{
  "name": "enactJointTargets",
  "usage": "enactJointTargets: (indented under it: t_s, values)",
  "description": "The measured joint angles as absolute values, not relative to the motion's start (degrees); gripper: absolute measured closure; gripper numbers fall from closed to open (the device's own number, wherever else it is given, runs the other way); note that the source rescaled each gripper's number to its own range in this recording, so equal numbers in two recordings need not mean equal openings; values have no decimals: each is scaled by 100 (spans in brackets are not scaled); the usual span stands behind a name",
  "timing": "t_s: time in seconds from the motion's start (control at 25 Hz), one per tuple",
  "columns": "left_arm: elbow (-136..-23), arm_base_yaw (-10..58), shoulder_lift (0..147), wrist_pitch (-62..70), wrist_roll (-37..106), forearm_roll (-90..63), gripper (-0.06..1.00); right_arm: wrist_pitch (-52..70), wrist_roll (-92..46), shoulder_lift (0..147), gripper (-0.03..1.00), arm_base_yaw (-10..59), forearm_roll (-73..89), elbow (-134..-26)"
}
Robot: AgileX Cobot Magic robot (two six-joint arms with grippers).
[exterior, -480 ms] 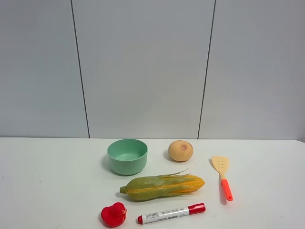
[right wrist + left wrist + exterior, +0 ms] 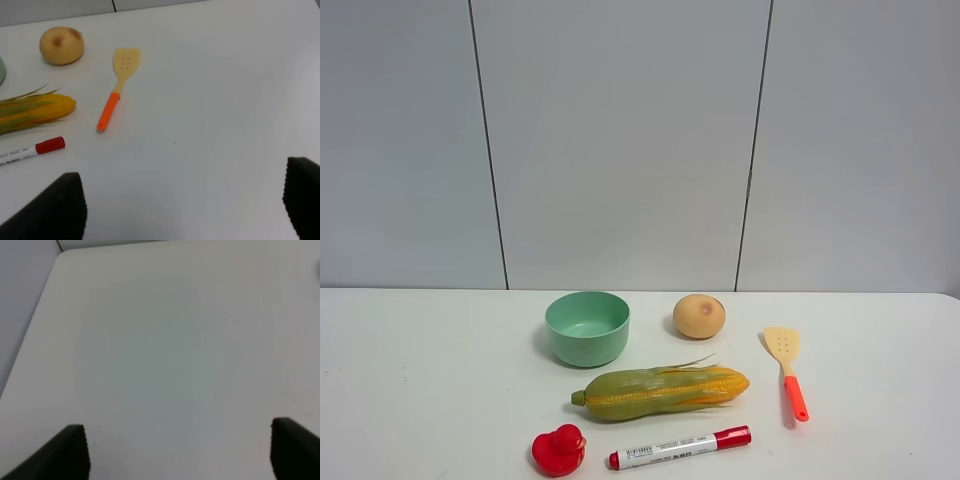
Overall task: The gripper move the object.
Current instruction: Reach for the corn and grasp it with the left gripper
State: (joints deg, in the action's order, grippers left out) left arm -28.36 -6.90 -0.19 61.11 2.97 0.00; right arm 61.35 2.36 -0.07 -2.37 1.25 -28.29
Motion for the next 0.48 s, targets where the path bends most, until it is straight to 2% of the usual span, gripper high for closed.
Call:
enactJointTargets:
  t_s: [0.16,0.4,0.48]
  values:
    - [-3055,-690,-19,6106,631,-136,34,6135,236,-7,-3,-237,125,-2829]
    - [-4616,-690,729,6214,1157,-608,34,6135,236,-7,-3,-237,125,-2829]
    - [-5150,-690,1190,6304,1251,-741,37,6135,236,-7,-3,-237,125,-2829]
